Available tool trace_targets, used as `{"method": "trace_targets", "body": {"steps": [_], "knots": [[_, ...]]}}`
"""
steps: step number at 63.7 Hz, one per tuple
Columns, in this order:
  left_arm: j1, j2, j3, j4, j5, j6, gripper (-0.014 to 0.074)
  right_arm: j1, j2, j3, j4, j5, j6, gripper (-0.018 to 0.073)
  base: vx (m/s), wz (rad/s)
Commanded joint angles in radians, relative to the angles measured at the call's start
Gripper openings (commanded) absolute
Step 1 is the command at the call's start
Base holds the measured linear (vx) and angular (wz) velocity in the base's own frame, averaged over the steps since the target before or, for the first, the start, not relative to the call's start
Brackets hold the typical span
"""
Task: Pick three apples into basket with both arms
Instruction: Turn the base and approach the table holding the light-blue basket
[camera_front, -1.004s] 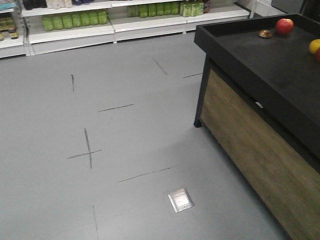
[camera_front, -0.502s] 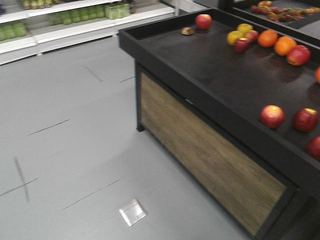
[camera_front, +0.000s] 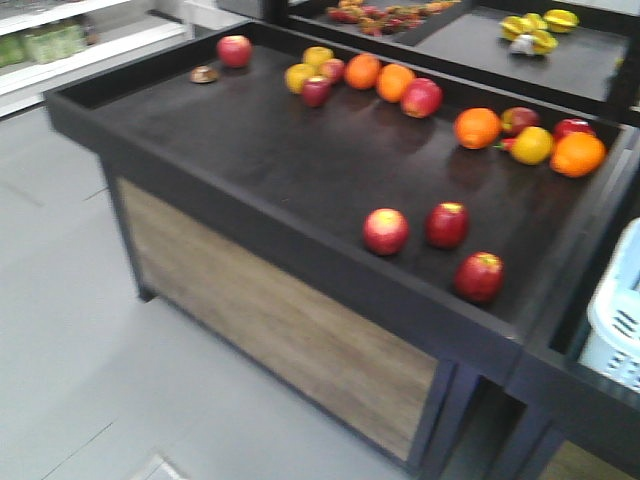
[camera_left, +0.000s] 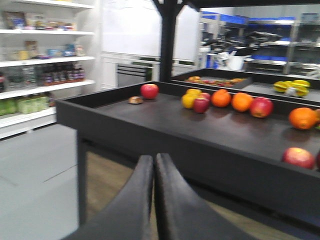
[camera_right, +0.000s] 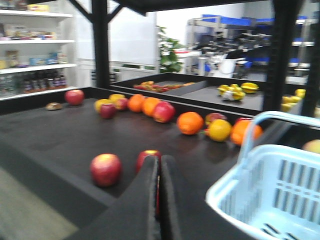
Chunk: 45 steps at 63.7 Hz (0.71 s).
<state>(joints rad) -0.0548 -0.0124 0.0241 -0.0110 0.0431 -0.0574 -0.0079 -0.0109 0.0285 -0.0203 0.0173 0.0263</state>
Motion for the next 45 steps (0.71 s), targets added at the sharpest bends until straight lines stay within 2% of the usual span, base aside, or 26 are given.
{"method": "trace_targets", "body": {"steps": [1, 45], "knots": [[-0.001, -0.015, 0.023, -0.007, -0.076, -0.006, -0.0006, -0.001, -0.010, 0.014, -0.003, -0.075, -0.009, -0.0009, 0.16, -0.62], [-0.001, -0.015, 0.023, -0.007, -0.076, -0.006, -0.0006, -0.001, -0.010, 0.014, -0.003, -0.072, -0.009, -0.0009, 0.16, -0.64]]}}
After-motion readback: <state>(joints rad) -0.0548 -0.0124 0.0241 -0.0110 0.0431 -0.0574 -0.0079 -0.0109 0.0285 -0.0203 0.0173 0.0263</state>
